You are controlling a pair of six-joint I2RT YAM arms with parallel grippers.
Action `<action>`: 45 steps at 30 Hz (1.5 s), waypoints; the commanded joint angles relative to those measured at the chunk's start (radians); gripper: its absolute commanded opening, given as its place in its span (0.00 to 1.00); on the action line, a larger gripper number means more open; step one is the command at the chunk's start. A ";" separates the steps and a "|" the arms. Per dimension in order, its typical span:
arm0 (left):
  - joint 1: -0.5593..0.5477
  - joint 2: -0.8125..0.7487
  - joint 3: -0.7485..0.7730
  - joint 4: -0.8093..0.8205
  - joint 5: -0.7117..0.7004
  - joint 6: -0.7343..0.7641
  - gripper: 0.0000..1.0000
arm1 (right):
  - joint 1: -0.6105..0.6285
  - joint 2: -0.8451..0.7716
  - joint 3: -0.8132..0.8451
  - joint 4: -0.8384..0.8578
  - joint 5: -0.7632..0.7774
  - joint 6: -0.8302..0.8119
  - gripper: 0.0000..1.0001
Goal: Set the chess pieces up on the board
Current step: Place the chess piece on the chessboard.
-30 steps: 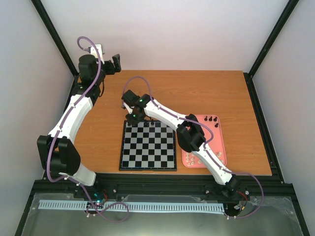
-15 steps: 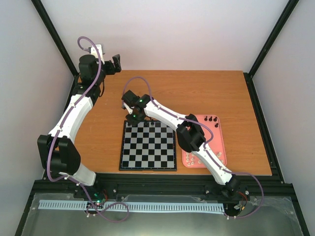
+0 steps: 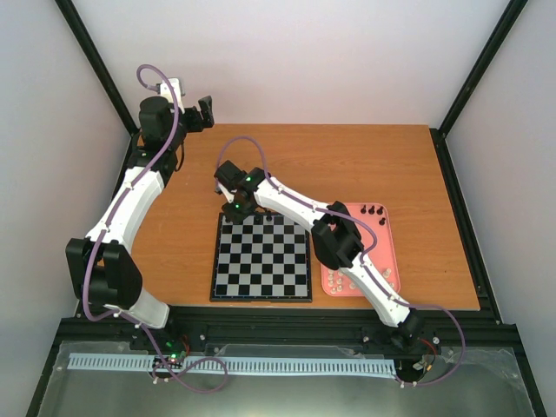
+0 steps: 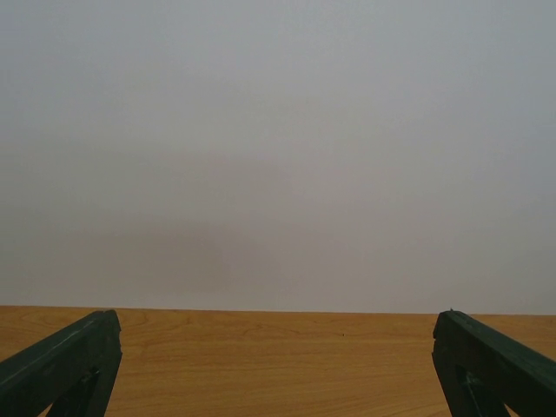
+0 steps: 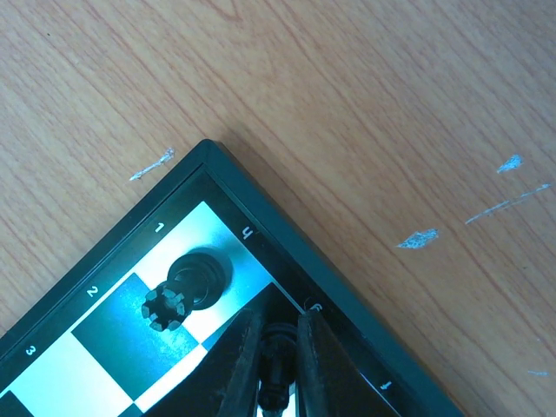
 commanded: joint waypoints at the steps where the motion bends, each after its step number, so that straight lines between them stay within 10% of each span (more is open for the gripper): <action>1: 0.000 0.006 0.043 0.009 -0.001 0.007 1.00 | 0.016 -0.050 -0.013 -0.016 0.008 0.007 0.15; 45: -0.001 0.003 0.041 0.006 0.000 0.011 1.00 | -0.020 -0.298 -0.259 0.111 0.201 0.019 0.48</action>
